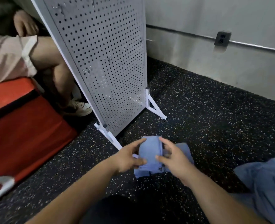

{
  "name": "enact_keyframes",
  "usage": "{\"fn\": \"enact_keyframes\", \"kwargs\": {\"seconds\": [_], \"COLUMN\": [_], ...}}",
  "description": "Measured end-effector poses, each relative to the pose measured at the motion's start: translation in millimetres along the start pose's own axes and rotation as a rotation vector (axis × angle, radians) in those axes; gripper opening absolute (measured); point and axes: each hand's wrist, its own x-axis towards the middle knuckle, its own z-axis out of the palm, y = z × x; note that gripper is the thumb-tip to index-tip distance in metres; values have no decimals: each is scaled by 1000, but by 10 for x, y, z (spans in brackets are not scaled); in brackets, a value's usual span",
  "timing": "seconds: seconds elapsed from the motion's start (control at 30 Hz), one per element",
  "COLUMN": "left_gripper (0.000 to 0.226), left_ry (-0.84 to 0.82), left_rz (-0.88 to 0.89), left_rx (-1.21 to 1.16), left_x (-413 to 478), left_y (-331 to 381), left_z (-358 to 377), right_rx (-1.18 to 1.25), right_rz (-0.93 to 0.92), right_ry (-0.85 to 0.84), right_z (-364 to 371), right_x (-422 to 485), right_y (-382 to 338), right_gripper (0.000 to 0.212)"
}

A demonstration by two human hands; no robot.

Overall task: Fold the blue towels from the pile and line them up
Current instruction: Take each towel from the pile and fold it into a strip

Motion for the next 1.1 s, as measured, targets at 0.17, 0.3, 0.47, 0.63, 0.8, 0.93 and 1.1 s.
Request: {"fn": "enact_keyframes", "kwargs": {"seconds": [0.17,0.3,0.47,0.63,0.8,0.93,1.1], "left_gripper": [95,100,102,105,104,100,100], "left_ry": [123,142,159,246,229,128,109], "left_rz": [-64,-117,-110,-122,-139,-191,-260], "left_rx": [-11,-37,215,288,389,465,630], "left_x": [215,407,535,747,917,978,1054], "left_y": [-738,-1190,-1374,-1482,-1541,-1679,-1714], "left_z": [12,61,50,17,-33,-32,0], "right_rx": [-277,-351,-401,-532,-669,-903,-1048], "right_rz": [50,107,125,70,-9,6,95], "right_ry": [-75,-63,-35,-25,-68,-90,-84], "right_z": [371,588,724,794,804,810,819], "right_x": [432,640,839,1091,1260,1268,1266], "right_y": [460,756,1023,1139,1204,1294,1344], "right_gripper": [77,78,76,84,81,77,74]}}
